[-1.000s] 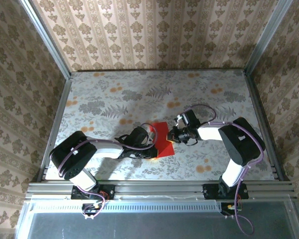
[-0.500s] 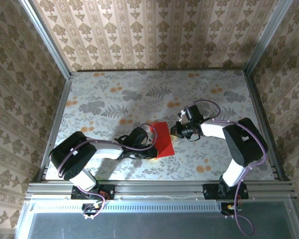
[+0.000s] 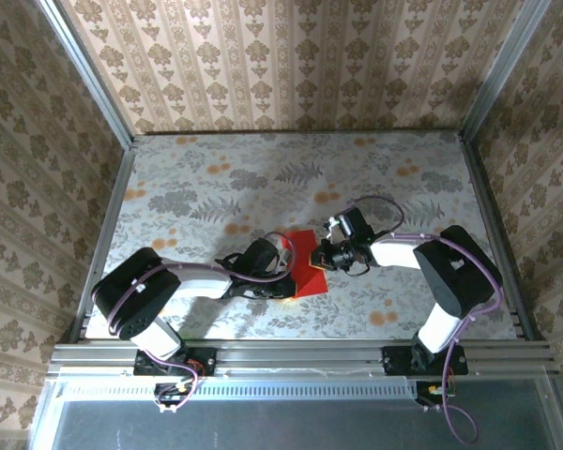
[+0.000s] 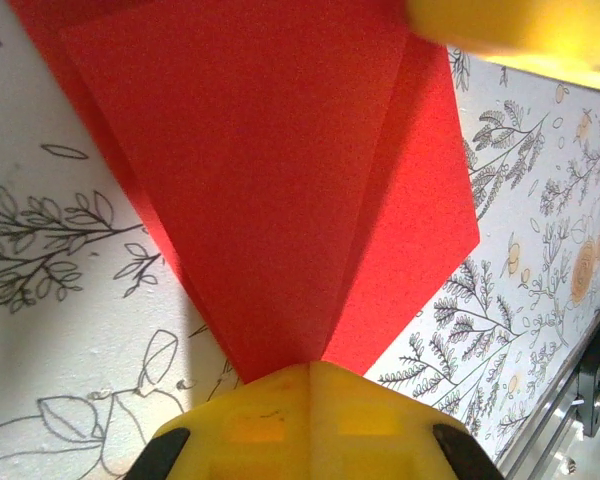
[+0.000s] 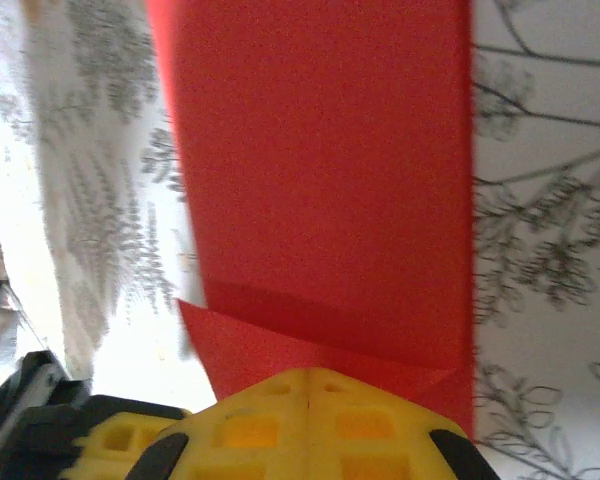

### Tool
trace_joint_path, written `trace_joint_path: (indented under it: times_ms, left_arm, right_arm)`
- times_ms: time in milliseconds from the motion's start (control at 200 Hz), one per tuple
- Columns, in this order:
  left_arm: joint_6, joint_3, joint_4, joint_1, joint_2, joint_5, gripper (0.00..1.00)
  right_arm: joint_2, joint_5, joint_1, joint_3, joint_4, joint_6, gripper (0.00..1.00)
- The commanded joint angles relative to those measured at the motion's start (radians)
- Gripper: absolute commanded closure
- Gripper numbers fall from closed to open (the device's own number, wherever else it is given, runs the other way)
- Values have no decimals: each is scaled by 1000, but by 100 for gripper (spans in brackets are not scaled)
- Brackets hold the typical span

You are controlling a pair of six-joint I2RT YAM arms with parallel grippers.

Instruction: Fold a paper plane with a square sheet of paper (fold left side to right side)

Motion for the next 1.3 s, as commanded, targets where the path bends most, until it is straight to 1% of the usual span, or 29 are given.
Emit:
trace_joint_path:
  times_ms: [0,385,655,805,1010,1295]
  left_arm:
    - [29,28,-85,9,-7,4,100]
    - [64,121,-111,19,-17,53,100]
    - [85,171,-84,25,73,81,100]
    - [95,188,-78,29,111,69,100]
    - [91,162,-79,27,129,53,100]
    - [63,66,-71,13,88,40,100]
  right_arm:
    - [35,30,-3,-7,-27,-4,100]
    - [38,100,-3,-19,-108,-15,100]
    - [37,98,-3,-25,-114,-15,100]
    - [38,100,-1,-29,-117,-14,100]
    - [40,116,-1,-25,-147,-28,100]
    - [45,139,-4,-6,-194,-49,100]
